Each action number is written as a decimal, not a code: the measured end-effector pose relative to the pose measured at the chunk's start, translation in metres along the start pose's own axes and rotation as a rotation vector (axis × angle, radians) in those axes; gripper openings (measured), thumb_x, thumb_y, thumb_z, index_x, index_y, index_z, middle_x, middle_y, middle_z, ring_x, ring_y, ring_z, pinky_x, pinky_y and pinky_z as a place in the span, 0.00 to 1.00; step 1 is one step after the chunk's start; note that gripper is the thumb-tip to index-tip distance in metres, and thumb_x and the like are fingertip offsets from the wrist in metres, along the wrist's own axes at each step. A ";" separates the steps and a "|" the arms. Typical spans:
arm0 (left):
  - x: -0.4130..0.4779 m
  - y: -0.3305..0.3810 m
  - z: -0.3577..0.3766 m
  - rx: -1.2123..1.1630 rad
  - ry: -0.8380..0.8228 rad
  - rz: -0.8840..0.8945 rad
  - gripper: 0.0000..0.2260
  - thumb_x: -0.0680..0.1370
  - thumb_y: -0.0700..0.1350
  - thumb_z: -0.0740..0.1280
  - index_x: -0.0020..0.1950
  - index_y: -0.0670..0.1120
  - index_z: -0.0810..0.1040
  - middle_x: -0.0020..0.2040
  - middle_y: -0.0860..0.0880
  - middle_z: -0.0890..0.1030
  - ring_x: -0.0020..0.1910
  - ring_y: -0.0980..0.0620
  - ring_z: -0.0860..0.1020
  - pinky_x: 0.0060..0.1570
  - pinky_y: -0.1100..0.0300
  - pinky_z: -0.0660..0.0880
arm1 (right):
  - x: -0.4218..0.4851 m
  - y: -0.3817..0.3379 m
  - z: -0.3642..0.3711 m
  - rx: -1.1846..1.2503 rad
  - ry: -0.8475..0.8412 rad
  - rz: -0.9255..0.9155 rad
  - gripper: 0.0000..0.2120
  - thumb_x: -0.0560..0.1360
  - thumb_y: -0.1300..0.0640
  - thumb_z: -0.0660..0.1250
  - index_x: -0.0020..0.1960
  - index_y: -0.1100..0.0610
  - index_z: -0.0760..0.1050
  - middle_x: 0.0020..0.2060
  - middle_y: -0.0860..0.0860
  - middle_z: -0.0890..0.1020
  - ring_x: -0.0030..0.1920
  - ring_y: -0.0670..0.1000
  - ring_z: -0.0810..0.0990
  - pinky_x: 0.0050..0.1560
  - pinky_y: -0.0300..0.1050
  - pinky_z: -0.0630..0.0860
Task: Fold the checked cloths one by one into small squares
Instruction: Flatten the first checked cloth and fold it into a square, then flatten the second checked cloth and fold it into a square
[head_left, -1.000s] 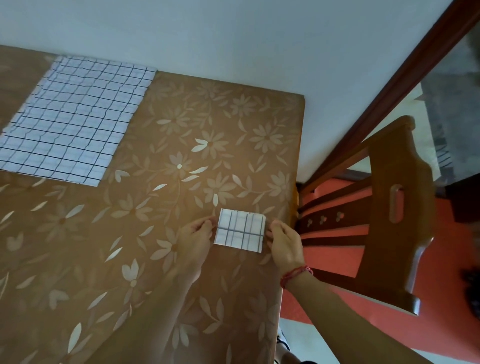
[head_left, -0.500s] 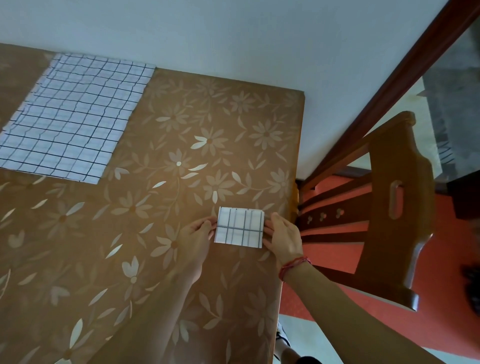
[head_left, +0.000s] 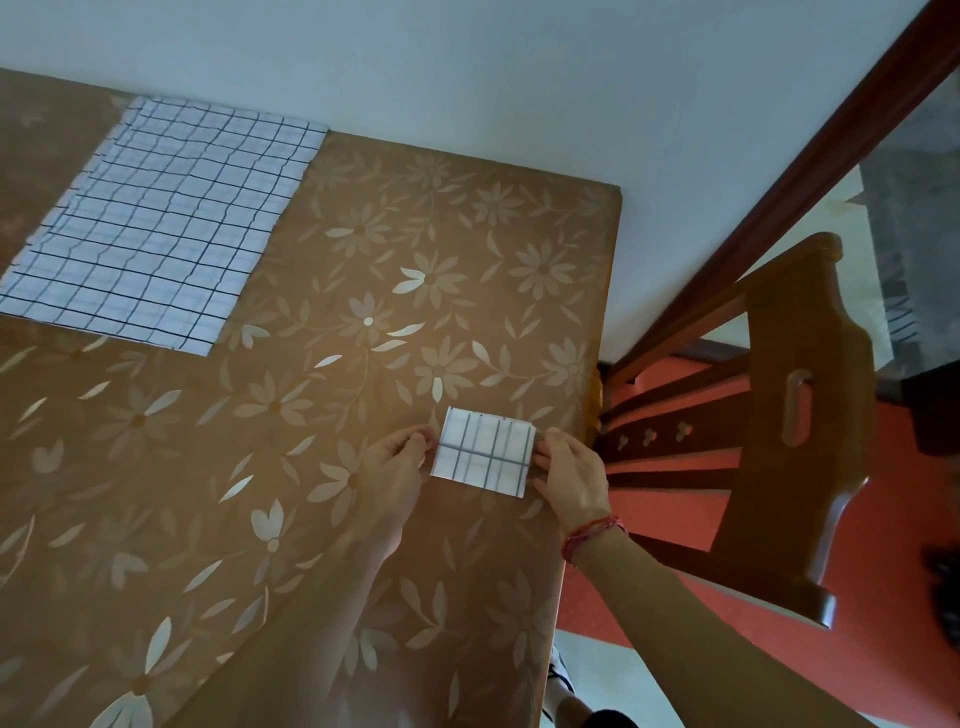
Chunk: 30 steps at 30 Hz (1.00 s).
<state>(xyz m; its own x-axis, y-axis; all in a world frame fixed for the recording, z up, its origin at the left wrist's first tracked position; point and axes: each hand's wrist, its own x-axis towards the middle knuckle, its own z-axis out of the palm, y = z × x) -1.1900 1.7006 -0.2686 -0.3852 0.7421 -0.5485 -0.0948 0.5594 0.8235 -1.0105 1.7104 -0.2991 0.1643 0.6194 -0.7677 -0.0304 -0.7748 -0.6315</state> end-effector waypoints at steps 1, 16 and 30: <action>-0.001 0.000 -0.002 0.006 0.001 0.007 0.15 0.82 0.37 0.59 0.43 0.49 0.82 0.39 0.55 0.84 0.41 0.63 0.81 0.38 0.72 0.74 | -0.005 -0.012 0.004 -0.029 0.011 -0.093 0.13 0.81 0.56 0.58 0.52 0.66 0.75 0.50 0.65 0.79 0.51 0.62 0.80 0.54 0.56 0.78; -0.055 0.013 -0.094 0.325 0.169 0.263 0.06 0.81 0.48 0.63 0.49 0.60 0.76 0.45 0.55 0.82 0.43 0.62 0.80 0.49 0.62 0.74 | -0.068 -0.054 0.072 -0.684 -0.250 -0.753 0.21 0.80 0.48 0.57 0.73 0.48 0.65 0.68 0.46 0.70 0.70 0.46 0.66 0.67 0.42 0.64; -0.078 0.021 -0.215 0.901 0.516 0.361 0.22 0.79 0.54 0.63 0.71 0.46 0.69 0.71 0.48 0.68 0.69 0.47 0.67 0.64 0.53 0.66 | -0.110 -0.082 0.155 -1.126 -0.410 -1.208 0.21 0.80 0.49 0.56 0.71 0.52 0.64 0.67 0.48 0.68 0.64 0.50 0.67 0.59 0.37 0.61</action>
<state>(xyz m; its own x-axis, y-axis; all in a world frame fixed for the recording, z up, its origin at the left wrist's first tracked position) -1.3588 1.5752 -0.1772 -0.6130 0.7901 0.0029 0.7248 0.5608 0.4003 -1.1791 1.7256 -0.1792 -0.6836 0.7291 -0.0325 0.6032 0.5393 -0.5876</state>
